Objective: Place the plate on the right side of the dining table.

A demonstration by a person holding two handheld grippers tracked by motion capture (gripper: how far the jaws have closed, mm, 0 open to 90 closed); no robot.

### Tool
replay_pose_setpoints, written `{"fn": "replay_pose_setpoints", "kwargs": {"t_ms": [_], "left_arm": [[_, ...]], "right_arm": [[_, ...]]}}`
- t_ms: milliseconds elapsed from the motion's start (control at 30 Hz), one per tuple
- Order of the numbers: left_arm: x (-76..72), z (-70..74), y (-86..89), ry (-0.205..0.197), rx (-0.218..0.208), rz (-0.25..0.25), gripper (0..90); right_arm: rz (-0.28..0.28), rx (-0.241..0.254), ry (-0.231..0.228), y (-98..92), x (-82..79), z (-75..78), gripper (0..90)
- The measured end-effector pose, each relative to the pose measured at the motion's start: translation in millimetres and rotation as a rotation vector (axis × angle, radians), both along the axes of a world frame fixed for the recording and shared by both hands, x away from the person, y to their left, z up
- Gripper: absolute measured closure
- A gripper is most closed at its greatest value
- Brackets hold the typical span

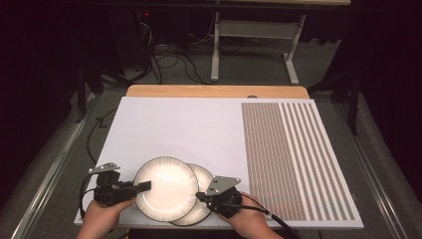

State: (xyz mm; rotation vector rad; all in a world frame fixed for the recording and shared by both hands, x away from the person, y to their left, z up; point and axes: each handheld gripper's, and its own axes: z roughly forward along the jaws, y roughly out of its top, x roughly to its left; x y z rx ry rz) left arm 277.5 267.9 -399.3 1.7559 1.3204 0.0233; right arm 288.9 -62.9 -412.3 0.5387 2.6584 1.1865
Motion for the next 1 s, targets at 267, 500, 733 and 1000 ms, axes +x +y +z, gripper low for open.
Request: {"fn": "replay_pose_setpoints", "kwargs": {"t_ms": [267,500,733,1000], "left_arm": [[1.2,0.3,1.8,0.005,-0.053,0.005,71.4],[1.3,-0.1,2.4,0.005,-0.061,0.010,72.3],[-0.1,3.9,1.3,-0.040,-0.083,0.015,75.5],[-2.5,8.5,-1.2,-0.118,-0.084,0.025,78.3]], "right_arm": [[-0.005,0.007,-0.009,-3.3,-0.6,1.8,90.0],[-0.022,0.018,-0.010,-6.5,-1.2,3.5,90.0],[-0.045,0.057,-0.030,-18.0,-0.7,13.0,90.0],[-0.075,0.087,-0.046,-33.5,1.8,20.5,89.6]]}}
